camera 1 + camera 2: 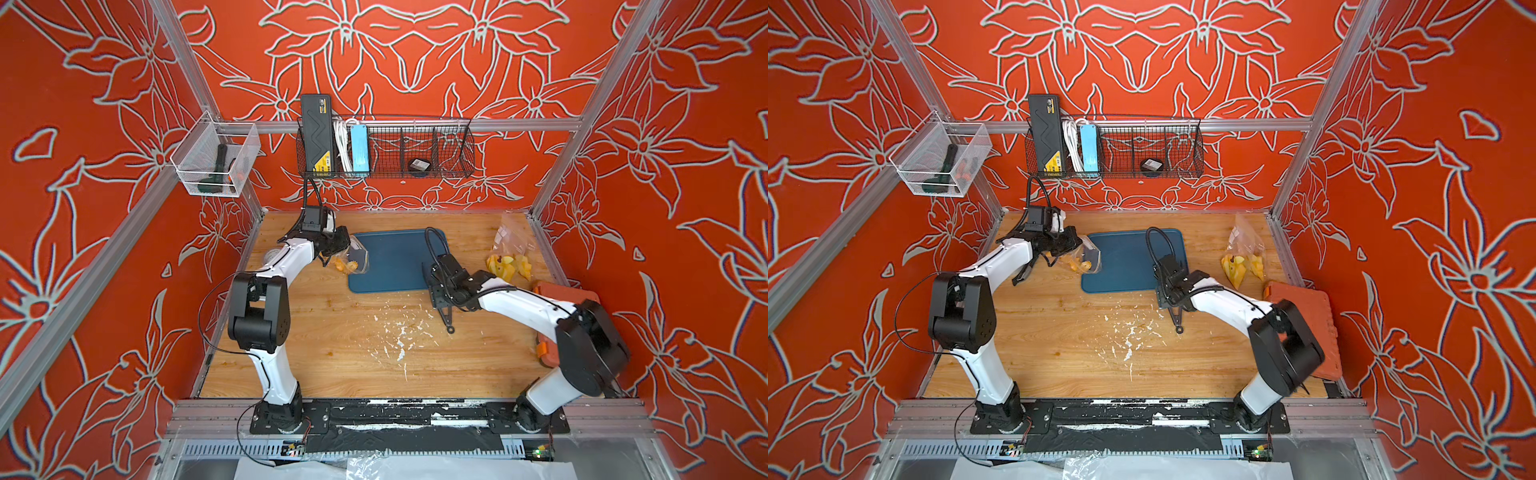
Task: Put the cookies into a resealable bag to prevent moisture
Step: Place the clamp on the tray.
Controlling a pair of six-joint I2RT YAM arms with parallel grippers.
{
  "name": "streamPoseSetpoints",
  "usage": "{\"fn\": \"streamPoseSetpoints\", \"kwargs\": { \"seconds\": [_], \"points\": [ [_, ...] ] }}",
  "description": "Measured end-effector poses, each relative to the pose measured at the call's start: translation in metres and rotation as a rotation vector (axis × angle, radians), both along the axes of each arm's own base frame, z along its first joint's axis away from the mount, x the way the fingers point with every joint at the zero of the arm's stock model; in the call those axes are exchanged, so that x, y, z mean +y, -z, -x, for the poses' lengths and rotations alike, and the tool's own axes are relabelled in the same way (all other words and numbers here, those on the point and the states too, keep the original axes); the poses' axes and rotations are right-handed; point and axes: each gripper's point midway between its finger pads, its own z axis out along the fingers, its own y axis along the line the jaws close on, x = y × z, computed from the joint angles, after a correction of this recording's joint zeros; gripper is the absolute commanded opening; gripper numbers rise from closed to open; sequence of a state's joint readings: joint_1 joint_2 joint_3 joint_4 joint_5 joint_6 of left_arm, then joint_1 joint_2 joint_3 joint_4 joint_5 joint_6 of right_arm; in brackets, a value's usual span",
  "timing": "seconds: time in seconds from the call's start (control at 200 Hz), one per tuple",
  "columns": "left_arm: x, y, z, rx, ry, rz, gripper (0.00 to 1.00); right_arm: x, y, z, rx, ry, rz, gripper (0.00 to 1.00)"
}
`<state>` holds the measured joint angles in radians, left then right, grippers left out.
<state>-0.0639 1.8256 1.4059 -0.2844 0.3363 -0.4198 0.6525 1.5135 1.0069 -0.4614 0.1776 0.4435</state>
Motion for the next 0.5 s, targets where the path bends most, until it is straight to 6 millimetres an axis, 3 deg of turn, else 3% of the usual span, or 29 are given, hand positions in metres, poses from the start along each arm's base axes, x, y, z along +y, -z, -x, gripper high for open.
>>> {"fn": "streamPoseSetpoints", "kwargs": {
  "seconds": [0.12, 0.195, 0.36, 0.5],
  "points": [
    [0.007, -0.02, 0.008, -0.026, -0.021, -0.035, 0.0, -0.002, -0.033, 0.004, -0.085, -0.004, -0.071, 0.79],
    [0.01, -0.041, 0.015, -0.059, -0.031, -0.046, 0.0, -0.004, -0.043, 0.005, -0.117, 0.012, -0.107, 0.98],
    [0.012, -0.083, 0.04, -0.125, -0.037, -0.054, 0.0, -0.007, -0.052, 0.013, -0.156, -0.001, -0.155, 0.98],
    [-0.003, -0.101, 0.064, -0.139, -0.002, -0.056, 0.0, -0.014, -0.065, 0.024, -0.198, 0.007, -0.202, 0.99]
  ]
}}
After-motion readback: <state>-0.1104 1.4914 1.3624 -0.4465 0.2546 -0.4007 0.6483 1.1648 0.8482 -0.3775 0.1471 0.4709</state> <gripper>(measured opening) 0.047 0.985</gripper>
